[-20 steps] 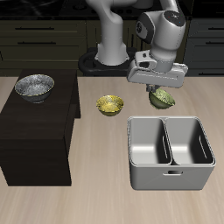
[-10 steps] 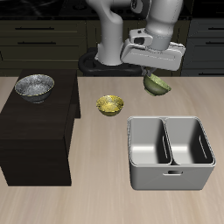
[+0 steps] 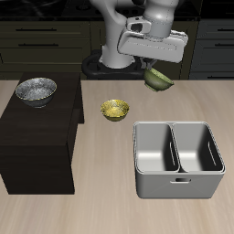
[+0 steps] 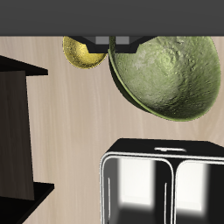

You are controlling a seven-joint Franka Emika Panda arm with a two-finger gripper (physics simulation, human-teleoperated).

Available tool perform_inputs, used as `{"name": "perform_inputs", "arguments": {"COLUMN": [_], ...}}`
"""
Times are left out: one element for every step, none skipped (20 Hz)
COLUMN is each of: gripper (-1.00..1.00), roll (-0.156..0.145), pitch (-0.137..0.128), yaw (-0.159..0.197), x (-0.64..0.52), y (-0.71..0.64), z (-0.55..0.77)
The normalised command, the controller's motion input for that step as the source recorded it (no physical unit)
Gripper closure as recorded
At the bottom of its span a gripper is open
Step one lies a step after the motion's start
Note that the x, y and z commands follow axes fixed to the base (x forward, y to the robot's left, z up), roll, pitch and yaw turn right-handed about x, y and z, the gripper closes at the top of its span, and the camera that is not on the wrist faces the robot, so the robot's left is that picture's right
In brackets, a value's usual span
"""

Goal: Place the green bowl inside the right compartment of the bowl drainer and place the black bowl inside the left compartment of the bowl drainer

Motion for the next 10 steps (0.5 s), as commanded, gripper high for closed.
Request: {"name": "perform_inputs", "arguments": {"gripper": [1.00,1.00,1.00,1.00,1.00,1.00,1.00,1.00,1.00,1.00], "roll": [0.000,0.008,0.027,-0.050,-0.078,0.038,-0.008,-0.070,0.116,-0.064], "pitch": [0.000,-0.008,0.014,-0.126,-0.062,-0.045,-0.108,-0.020,0.027,0.013], "yaw": [0.000,-0.028,-0.072,0.044,0.001,0.017,0.095,0.018,0.004,0.064], "x": [-0.10,0.14,0.13,0.09,0.17,0.20,0.23,0.26,0.46,0.31], "y": [0.07,-0.16,-0.22,-0.15,-0.30,-0.10,-0.11,-0.23,-0.14,-0.19], "z": [-0.01,0.25,0.33,0.31,0.35,0.28,0.23,0.13,0.12,0.10]}}
